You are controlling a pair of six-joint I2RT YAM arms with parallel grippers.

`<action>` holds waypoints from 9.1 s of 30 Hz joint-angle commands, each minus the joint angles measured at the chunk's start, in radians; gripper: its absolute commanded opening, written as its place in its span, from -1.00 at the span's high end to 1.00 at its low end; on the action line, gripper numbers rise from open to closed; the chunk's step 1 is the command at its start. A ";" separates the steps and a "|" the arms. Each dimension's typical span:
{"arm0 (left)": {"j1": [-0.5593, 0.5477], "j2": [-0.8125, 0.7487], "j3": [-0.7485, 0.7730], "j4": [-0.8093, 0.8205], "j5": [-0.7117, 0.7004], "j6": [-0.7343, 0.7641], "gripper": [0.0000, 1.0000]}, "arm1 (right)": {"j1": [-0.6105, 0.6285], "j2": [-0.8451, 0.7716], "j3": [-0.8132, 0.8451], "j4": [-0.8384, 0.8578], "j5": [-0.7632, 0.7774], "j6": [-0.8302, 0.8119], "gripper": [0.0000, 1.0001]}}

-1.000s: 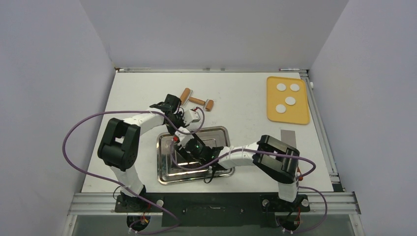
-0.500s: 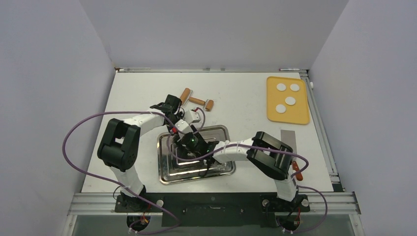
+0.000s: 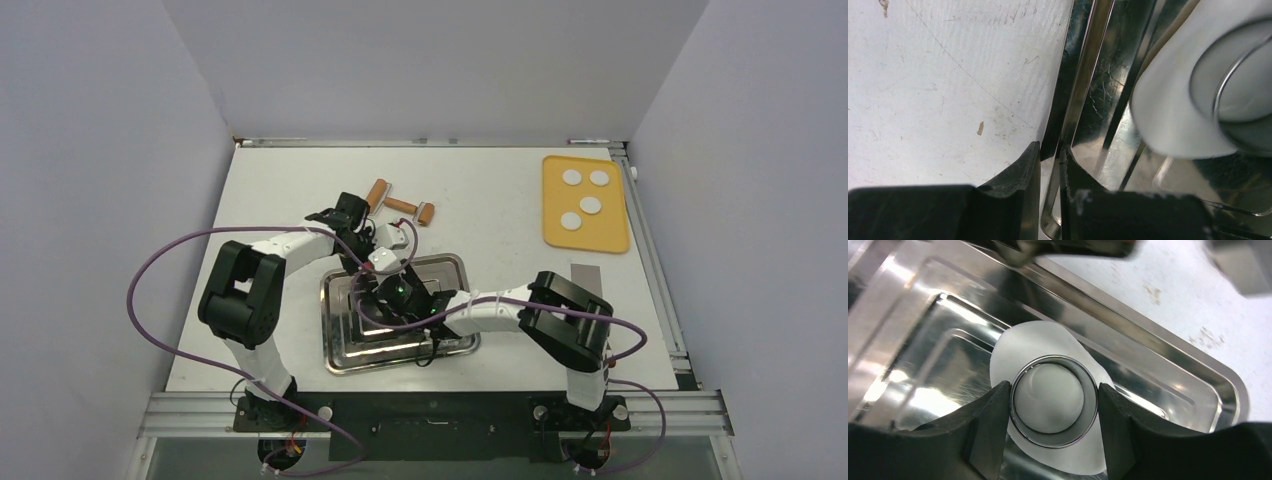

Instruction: Roll out the dumpling wrappers from the dough

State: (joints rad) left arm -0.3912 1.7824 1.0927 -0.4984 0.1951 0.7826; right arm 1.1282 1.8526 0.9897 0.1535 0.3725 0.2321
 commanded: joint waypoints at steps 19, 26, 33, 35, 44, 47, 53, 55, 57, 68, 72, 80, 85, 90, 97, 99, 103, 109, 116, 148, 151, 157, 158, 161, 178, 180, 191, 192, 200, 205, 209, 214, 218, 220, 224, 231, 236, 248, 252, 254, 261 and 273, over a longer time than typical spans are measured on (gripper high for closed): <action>0.011 0.064 -0.019 -0.021 -0.013 -0.003 1.00 | 0.093 0.208 0.106 -0.278 -0.158 0.078 0.83; 0.012 0.066 -0.013 -0.019 -0.009 -0.004 1.00 | -0.028 0.108 -0.044 -0.371 -0.050 0.132 0.83; 0.018 0.062 -0.017 -0.020 -0.013 -0.005 1.00 | 0.016 0.177 0.059 -0.366 -0.052 0.100 0.83; 0.018 0.061 -0.012 -0.021 -0.013 -0.004 1.00 | 0.065 0.215 0.127 -0.364 -0.087 0.085 0.83; 0.025 0.058 -0.007 -0.024 -0.022 -0.003 1.00 | -0.075 0.101 -0.031 -0.364 -0.057 0.113 0.83; 0.025 0.055 -0.015 -0.020 -0.023 -0.003 1.00 | -0.083 0.096 -0.018 -0.357 -0.056 0.106 0.83; 0.025 0.060 -0.004 -0.027 -0.019 -0.008 1.00 | 0.038 0.206 0.191 -0.356 -0.123 0.073 0.83; 0.026 0.055 -0.002 -0.030 -0.020 -0.008 1.00 | 0.033 0.186 0.194 -0.366 -0.108 0.075 0.83; 0.026 0.051 -0.004 -0.025 -0.023 -0.006 1.00 | 0.003 0.125 0.168 -0.358 -0.094 0.079 0.83; 0.028 0.054 0.002 -0.026 -0.020 -0.010 1.00 | -0.036 -0.076 0.207 -0.349 -0.065 0.028 0.83; 0.028 0.057 0.000 -0.025 -0.021 -0.008 1.00 | -0.038 -0.072 0.209 -0.355 -0.061 0.022 0.83; 0.028 0.073 0.013 -0.022 -0.028 -0.028 1.00 | -0.038 -0.139 0.231 -0.355 -0.065 0.009 0.83; 0.028 0.097 0.039 -0.006 -0.055 -0.053 1.00 | -0.056 -0.229 0.221 -0.398 -0.123 -0.012 0.83; 0.028 0.075 0.039 -0.014 -0.023 -0.032 1.00 | -0.042 -0.346 0.084 -0.380 -0.248 -0.061 0.83; 0.028 0.059 0.027 -0.023 -0.002 0.002 1.00 | -0.024 -0.304 -0.049 -0.320 -0.434 -0.044 0.83; 0.028 0.058 0.025 -0.025 -0.003 0.003 1.00 | -0.022 -0.268 -0.059 -0.302 -0.442 -0.046 0.83; 0.027 0.049 0.020 -0.024 -0.001 0.005 1.00 | -0.033 -0.212 -0.075 -0.227 -0.425 -0.030 0.83; 0.025 0.033 0.005 -0.021 0.012 0.023 1.00 | -0.055 -0.172 -0.067 -0.162 -0.328 0.001 0.83; 0.019 0.029 -0.008 -0.013 0.025 0.050 1.00 | -0.080 -0.136 -0.037 -0.094 -0.164 0.001 0.83; 0.025 0.031 0.040 -0.030 0.037 0.040 1.00 | -0.088 -0.180 0.063 -0.101 -0.608 0.094 0.83; 0.026 0.028 0.042 -0.031 0.038 0.038 1.00 | -0.088 -0.199 0.075 -0.103 -0.632 0.093 0.83; 0.031 0.023 0.043 -0.032 0.042 0.029 1.00 | -0.113 -0.266 0.086 -0.204 -0.476 0.092 0.83; 0.031 0.024 0.043 -0.032 0.043 0.030 1.00 | -0.130 -0.285 0.070 -0.199 -0.464 0.104 0.83; 0.031 0.028 0.043 -0.032 0.043 0.030 1.00 | -0.179 -0.326 0.028 -0.181 -0.439 0.135 0.83; 0.030 0.044 0.080 -0.037 0.022 0.059 1.00 | -0.385 -0.353 -0.163 -0.182 -0.174 0.299 0.83; 0.031 0.055 0.099 -0.041 0.021 0.068 1.00 | -0.385 -0.339 -0.172 -0.165 -0.179 0.314 0.83; 0.019 0.085 0.142 -0.043 0.017 0.073 1.00 | -0.297 -0.245 -0.088 -0.251 -0.026 0.317 0.83; 0.019 0.088 0.142 -0.042 0.015 0.072 1.00 | -0.295 -0.232 -0.078 -0.262 -0.015 0.317 0.83; 0.015 0.094 0.151 -0.038 0.014 0.076 1.00 | -0.274 -0.194 -0.026 -0.330 0.012 0.293 0.05; 0.015 0.073 0.160 -0.029 0.017 0.064 0.62 | -0.309 -0.281 0.037 -0.428 0.027 0.259 -0.62; 0.015 0.046 0.175 -0.028 0.028 0.058 0.21 | -0.383 -0.372 0.054 -0.510 0.015 0.260 -0.65; 0.014 -0.005 0.224 -0.064 0.045 0.064 0.01 | -0.593 -0.522 0.007 -0.554 -0.087 0.286 -0.67; -0.037 -0.087 0.303 -0.136 0.108 0.107 -0.14 | -0.827 -0.653 -0.041 -0.561 -0.219 0.290 -0.71; -0.104 -0.130 0.344 -0.172 0.094 0.148 -0.21 | -0.960 -0.700 -0.058 -0.618 -0.258 0.307 -0.73; -0.224 -0.131 0.445 -0.221 0.031 0.146 -0.27 | -1.165 -0.745 -0.065 -0.803 -0.192 0.360 -0.84; -0.166 -0.173 0.285 -0.148 0.023 -0.039 -0.28 | -1.323 -0.606 0.079 -1.003 -0.304 0.151 -0.45; -0.035 -0.283 0.060 -0.010 0.123 -0.041 -0.32 | -1.309 -0.404 0.366 -1.155 -0.515 -0.105 -0.39; -0.004 -0.234 -0.014 0.064 0.094 -0.038 -0.34 | -1.086 -0.474 0.087 -1.317 -0.217 -0.440 -0.73; -0.009 -0.231 -0.017 0.069 0.101 -0.049 -0.34 | -1.095 -0.512 0.004 -1.348 -0.190 -0.434 -0.73; -0.010 -0.231 -0.019 0.068 0.102 -0.049 -0.34 | -1.117 -0.537 -0.040 -1.349 -0.174 -0.432 -0.73; -0.009 -0.217 -0.017 0.067 0.092 -0.051 -0.34 | -1.125 -0.508 -0.109 -1.353 -0.183 -0.433 -0.84; 0.006 -0.194 -0.004 0.062 0.092 -0.049 -0.33 | -1.125 -0.481 -0.206 -1.246 -0.053 -0.490 0.19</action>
State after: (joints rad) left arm -0.3965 1.5826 1.0637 -0.4660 0.2661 0.7403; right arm 0.0063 1.3880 0.7933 -1.1435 0.2588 -0.2371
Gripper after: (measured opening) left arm 0.669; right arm 0.559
